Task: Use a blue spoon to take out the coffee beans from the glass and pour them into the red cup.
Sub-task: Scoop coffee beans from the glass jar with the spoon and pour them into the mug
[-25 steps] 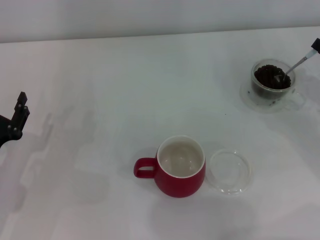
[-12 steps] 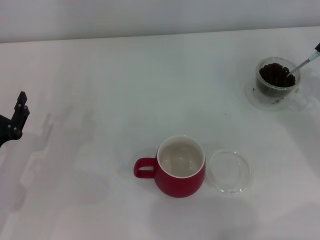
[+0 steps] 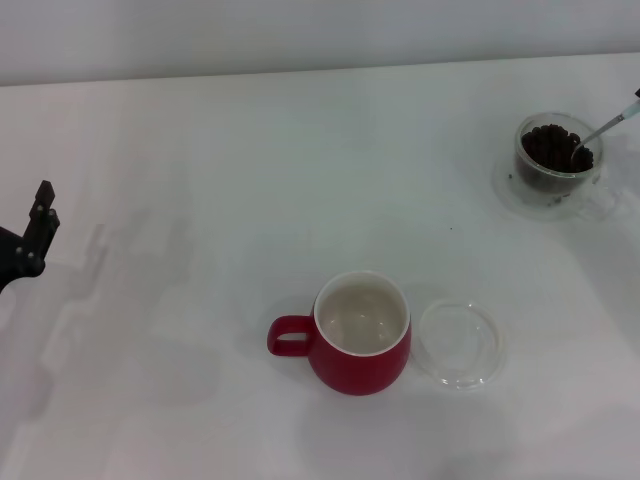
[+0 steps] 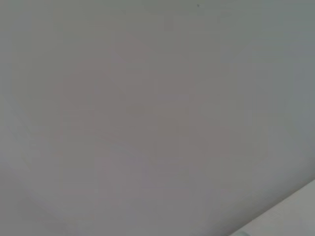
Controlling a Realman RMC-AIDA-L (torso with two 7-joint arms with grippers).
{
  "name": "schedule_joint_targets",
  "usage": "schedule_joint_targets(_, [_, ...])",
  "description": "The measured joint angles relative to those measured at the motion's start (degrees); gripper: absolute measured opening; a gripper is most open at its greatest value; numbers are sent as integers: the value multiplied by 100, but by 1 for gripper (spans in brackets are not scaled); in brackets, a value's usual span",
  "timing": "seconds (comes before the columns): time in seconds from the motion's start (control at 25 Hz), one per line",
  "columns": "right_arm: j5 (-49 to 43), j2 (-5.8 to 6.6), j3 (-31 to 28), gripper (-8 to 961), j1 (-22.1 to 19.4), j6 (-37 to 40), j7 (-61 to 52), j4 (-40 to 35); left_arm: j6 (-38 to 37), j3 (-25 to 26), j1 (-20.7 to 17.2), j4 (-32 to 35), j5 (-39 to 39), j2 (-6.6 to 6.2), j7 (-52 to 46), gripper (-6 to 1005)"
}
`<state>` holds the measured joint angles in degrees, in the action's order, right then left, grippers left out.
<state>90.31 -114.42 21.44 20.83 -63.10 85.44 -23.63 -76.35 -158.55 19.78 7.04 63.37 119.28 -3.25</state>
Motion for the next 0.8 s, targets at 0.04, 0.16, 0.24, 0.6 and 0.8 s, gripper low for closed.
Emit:
schedule_joint_targets(0.04, [12, 0, 0, 143, 0, 0, -3, 0, 2, 0, 6, 0, 0, -1, 0, 608])
schedule_joint_targets(0.16, [69, 2, 0, 143, -10, 0, -8, 0, 10, 0, 28, 0, 0, -1, 0, 608])
schedule_joint_targets(0.24, [103, 3, 0, 143, -17, 0, -27, 0, 12, 0, 38, 0, 0, -1, 0, 607])
schedule_joint_targets(0.6, [136, 30, 1, 143, -28, 50, -328, 2, 16, 0, 79, -1, 0, -1, 0, 607])
schedule_joint_targets(0.8, [136, 36, 0, 143, -40, 103, -563, 10, 16, 0, 110, -1, 0, -1, 0, 608])
